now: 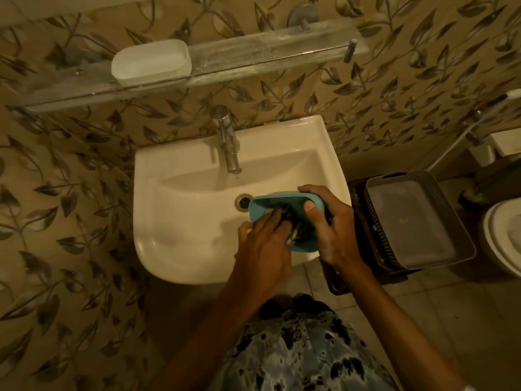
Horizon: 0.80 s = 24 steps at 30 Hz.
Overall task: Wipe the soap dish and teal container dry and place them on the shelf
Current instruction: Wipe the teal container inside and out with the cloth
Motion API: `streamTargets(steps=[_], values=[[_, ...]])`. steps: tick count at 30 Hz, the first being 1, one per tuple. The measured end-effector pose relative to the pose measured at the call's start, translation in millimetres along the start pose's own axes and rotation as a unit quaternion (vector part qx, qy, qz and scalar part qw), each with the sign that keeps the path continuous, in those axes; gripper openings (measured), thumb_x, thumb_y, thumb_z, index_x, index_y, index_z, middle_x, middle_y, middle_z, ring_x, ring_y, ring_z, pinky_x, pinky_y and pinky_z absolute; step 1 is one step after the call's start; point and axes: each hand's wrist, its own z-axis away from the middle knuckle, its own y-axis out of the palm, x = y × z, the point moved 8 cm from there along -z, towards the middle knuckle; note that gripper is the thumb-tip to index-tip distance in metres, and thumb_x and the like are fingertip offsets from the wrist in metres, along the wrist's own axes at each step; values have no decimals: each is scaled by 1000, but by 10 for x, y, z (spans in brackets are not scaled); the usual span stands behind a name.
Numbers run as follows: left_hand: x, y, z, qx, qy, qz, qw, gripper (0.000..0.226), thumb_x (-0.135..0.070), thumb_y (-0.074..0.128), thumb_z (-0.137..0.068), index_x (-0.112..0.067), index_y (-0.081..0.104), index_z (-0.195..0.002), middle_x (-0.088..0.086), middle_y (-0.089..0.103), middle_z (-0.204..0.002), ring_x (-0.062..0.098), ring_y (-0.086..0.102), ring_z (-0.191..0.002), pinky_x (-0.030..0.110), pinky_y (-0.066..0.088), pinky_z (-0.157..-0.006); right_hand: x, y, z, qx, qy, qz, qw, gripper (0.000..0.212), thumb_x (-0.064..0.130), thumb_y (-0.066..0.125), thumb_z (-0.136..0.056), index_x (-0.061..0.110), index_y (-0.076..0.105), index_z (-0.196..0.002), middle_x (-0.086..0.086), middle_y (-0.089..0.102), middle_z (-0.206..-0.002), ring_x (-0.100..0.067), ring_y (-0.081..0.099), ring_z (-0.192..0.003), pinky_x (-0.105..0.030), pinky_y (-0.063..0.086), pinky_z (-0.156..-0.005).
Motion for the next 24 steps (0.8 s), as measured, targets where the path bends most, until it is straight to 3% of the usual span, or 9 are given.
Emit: streamTargets(steps=[3, 7, 11, 15, 19, 21, 24], values=[[-2, -65, -21, -18, 4, -18, 1000, 45, -34, 39, -85, -25, 49, -127, -3, 51, -139, 14, 42, -132, 49, 19, -103, 50, -40, -21, -5, -20, -4, 1000, 33, 34, 48, -93, 11, 64, -110, 10, 67, -103, -6, 63, -96, -15, 48, -81], [-67, -30, -48, 59, 25, 57, 996, 44, -49, 34, -90, -32, 35, -130, -5, 48, -136, 17, 45, -125, 47, 37, -96, 114, -120, -109, -18, -42, -9, 999, 34, 32, 48, -91, 8, 65, -107, 0, 68, -97, -12, 65, -91, -20, 50, -77], [-116, -42, -23, 78, -9, 183, 980, 34, -33, 47, -95, -32, 36, -127, -1, 51, -127, 18, 46, -118, 44, 45, -93, 153, -161, -147, -29, -58, -18, 998, 36, 31, 47, -90, 4, 65, -105, -8, 68, -94, -21, 65, -88, -28, 52, -76], [-308, -55, -14, 64, -24, 232, 970, 34, -32, 43, -97, -33, 36, -130, 0, 51, -124, 16, 47, -112, 33, 42, -89, 159, -99, -152, -25, -63, -15, 998, 36, 29, 47, -91, 2, 65, -107, -4, 69, -96, -15, 65, -89, -23, 49, -77], [-359, -93, -80, 64, -8, 309, 949, 24, -24, 46, -97, -29, 46, -120, -4, 58, -113, 8, 55, -100, 25, 47, -81, 124, -88, -171, -7, -56, -5, 998, 37, 30, 47, -91, 3, 65, -109, -5, 69, -98, -17, 65, -92, -24, 50, -78], [-283, -92, -91, 59, 16, 270, 961, 28, -13, 49, -93, -23, 52, -119, -1, 60, -115, 10, 55, -104, 25, 47, -87, 132, -67, -167, 8, -57, 2, 998, 35, 30, 48, -91, 6, 65, -109, -3, 69, -99, -16, 66, -92, -22, 50, -79], [-8, -66, -96, 45, 2, 120, 992, 53, -1, 58, -85, -20, 50, -134, 4, 52, -136, 18, 45, -127, 26, 34, -105, 111, -61, -136, 22, -46, -15, 999, 33, 29, 48, -90, 7, 65, -109, -2, 69, -100, -13, 66, -93, -21, 50, -79]])
